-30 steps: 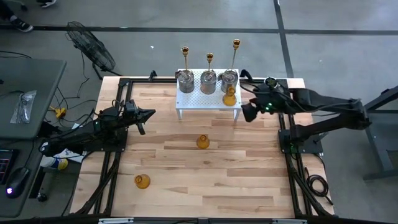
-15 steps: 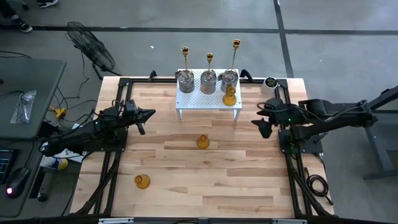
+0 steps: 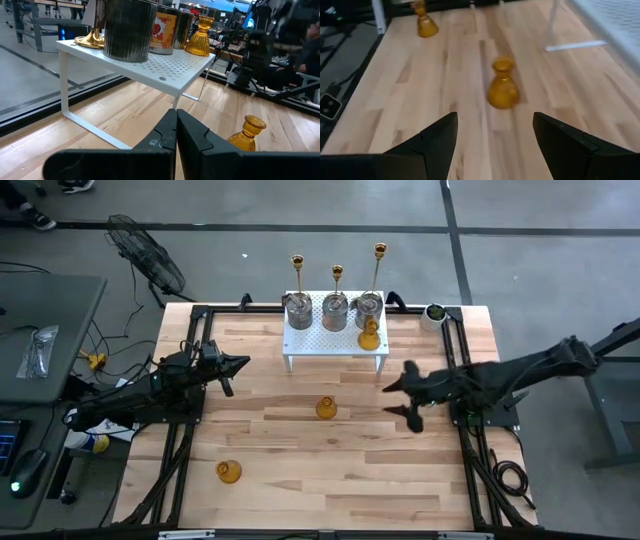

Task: Pick & Place candle stick holders
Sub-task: Put the top brown glass candle holder on the shelf

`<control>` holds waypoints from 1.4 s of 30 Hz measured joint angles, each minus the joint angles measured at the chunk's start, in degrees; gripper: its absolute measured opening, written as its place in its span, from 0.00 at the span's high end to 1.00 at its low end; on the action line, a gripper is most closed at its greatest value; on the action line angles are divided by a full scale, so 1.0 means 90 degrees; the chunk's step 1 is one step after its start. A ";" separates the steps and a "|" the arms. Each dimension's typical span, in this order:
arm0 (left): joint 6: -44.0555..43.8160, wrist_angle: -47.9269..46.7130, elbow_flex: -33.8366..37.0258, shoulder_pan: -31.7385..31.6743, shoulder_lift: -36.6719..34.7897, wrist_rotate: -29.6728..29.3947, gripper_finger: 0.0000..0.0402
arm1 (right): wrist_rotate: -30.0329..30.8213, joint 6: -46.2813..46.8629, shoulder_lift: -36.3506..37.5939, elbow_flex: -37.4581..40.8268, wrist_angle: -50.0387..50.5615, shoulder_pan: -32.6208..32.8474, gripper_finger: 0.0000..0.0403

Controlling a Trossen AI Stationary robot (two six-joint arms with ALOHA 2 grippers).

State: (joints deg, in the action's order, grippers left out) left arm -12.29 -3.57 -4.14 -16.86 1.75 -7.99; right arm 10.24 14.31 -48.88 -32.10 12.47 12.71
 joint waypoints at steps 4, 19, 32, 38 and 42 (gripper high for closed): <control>0.0000 0.0000 0.0000 0.0000 -0.0001 0.0000 1.00 | 0.0041 -0.0286 -0.0683 0.0558 -0.1611 0.0196 0.38; -0.0001 0.0000 0.0000 -0.0001 0.0001 0.0002 1.00 | 0.1609 0.0515 -0.4020 0.0685 -0.5523 0.0422 0.38; 0.0000 0.0000 0.0000 0.0000 -0.0001 0.0000 1.00 | 0.2650 0.0759 -0.5702 0.0635 -0.7703 0.0833 0.38; 0.0000 0.0000 0.0000 0.0000 -0.0001 0.0002 1.00 | 0.2759 0.0531 -0.6098 0.0360 -0.7895 0.0833 0.38; 0.0000 0.0001 0.0000 -0.0002 -0.0001 0.0001 1.00 | 0.2851 0.0392 -0.6326 0.0152 -0.7937 0.0823 0.38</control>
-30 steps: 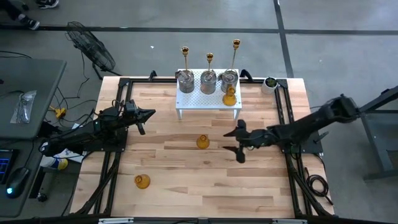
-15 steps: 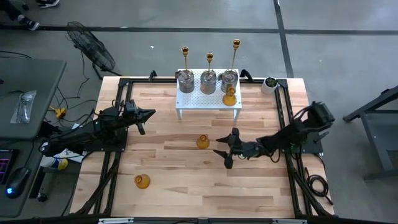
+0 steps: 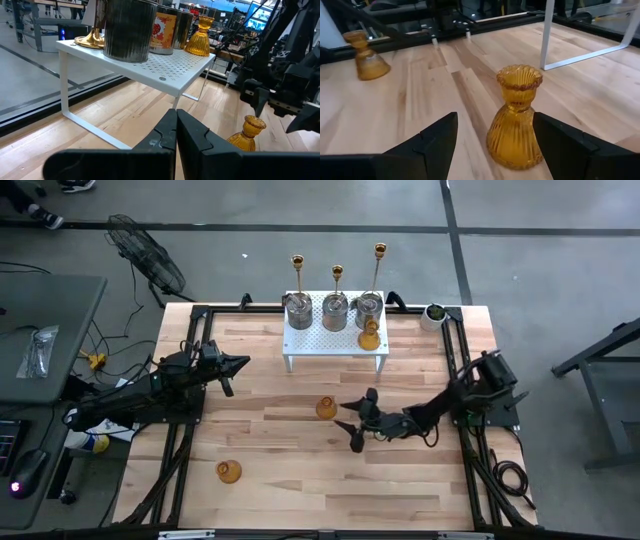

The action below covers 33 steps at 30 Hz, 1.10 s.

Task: Pick & Place candle stick holders
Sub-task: Put the top brown glass candle holder on the shelf

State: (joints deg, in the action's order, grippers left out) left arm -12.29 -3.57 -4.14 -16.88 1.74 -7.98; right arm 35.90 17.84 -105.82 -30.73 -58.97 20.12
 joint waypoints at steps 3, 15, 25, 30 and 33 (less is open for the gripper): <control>-0.0002 -0.0001 0.0000 0.0000 0.0001 0.0001 1.00 | 0.0170 -0.0012 -0.0175 -0.0158 -0.0003 -0.0057 0.38; 0.0000 -0.0001 0.0000 0.0002 -0.0001 -0.0001 1.00 | 0.0154 -0.0004 -0.0800 -0.0738 -0.0001 -0.0438 0.38; -0.0002 -0.0001 0.0001 0.0001 0.0001 0.0000 1.00 | 0.0141 0.0010 -0.0981 -0.1093 0.0040 -0.0710 0.38; 0.0000 -0.0001 0.0000 0.0002 0.0002 0.0002 1.00 | 0.0138 0.0008 -0.0981 -0.1123 0.0057 -0.0741 0.38; 0.0000 -0.0001 0.0002 0.0000 0.0002 0.0000 1.00 | 0.0136 0.0008 -0.0981 -0.1123 0.0084 -0.0743 0.38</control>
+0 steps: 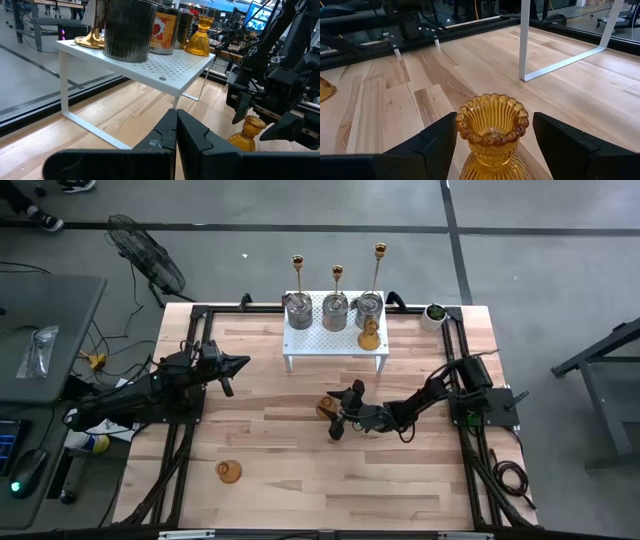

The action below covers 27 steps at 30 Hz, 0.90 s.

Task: Pick & Place candle stick holders
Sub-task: Put the top brown glass candle holder on the shelf

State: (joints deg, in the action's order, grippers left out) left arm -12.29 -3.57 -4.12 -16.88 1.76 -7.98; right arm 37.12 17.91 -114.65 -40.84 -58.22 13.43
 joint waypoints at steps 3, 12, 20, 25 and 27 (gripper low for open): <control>0.0000 0.0000 -0.0002 0.0001 -0.0001 0.0001 1.00 | 0.0005 0.0000 0.0000 0.0000 0.0015 0.0002 0.38; 0.0000 0.0000 -0.0001 0.0002 0.0000 0.0001 1.00 | -0.0014 -0.0019 0.0000 0.0000 0.0029 0.0002 0.52; 0.0000 0.0000 -0.0002 0.0002 0.0000 0.0000 1.00 | -0.0178 -0.0041 0.0002 0.0000 0.0017 -0.0007 0.67; 0.0000 0.0000 0.0000 0.0002 -0.0002 -0.0001 1.00 | -0.0280 -0.0038 0.0005 -0.0002 0.0007 -0.0007 0.67; 0.0000 0.0000 -0.0001 0.0000 0.0000 0.0001 1.00 | -0.0231 -0.0034 0.0013 -0.0002 0.0010 -0.0007 0.66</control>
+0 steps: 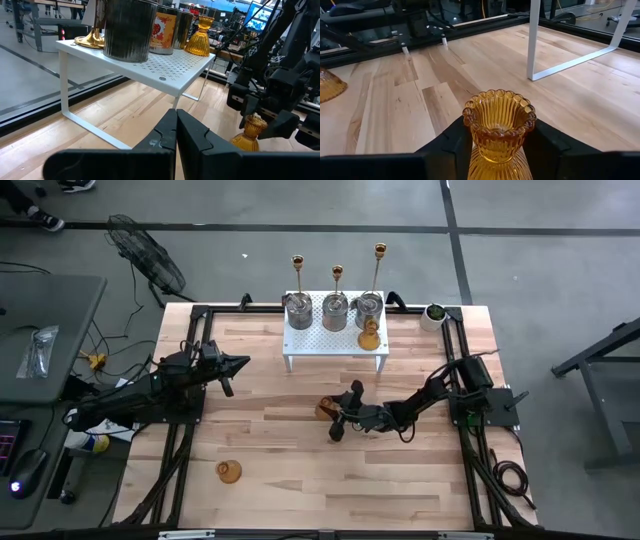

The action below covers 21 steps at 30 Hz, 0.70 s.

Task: Pick & Place candle stick holders
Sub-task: Put the top brown glass candle holder on the shelf

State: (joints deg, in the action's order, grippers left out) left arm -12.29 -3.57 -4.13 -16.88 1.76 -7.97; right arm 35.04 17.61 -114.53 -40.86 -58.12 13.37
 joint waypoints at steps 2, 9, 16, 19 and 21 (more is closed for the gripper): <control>-0.0001 0.0000 0.0000 0.0001 -0.0002 -0.0002 1.00 | 0.0050 0.0013 0.0042 -0.0002 0.0049 0.0000 0.66; -0.0002 0.0000 -0.0002 0.0002 -0.0001 -0.0002 1.00 | 0.0411 -0.0317 0.0736 -0.0271 0.0849 0.0002 0.68; 0.0000 -0.0001 -0.0001 0.0000 0.0000 0.0001 1.00 | 0.1733 -0.0272 0.1776 -0.0634 0.2525 -0.0034 0.67; -0.0002 -0.0002 -0.0001 0.0001 0.0000 0.0003 1.00 | 0.1852 -0.0272 0.2111 -0.0876 0.3170 -0.0128 0.68; 0.0000 -0.0005 0.0001 0.0001 -0.0002 0.0001 1.00 | 0.1990 -0.0274 0.2240 -0.1091 0.3512 -0.0208 0.67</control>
State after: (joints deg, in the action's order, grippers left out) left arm -12.29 -3.62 -4.12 -16.87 1.74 -7.96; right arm 52.95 15.14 -94.38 -50.68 -26.51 11.50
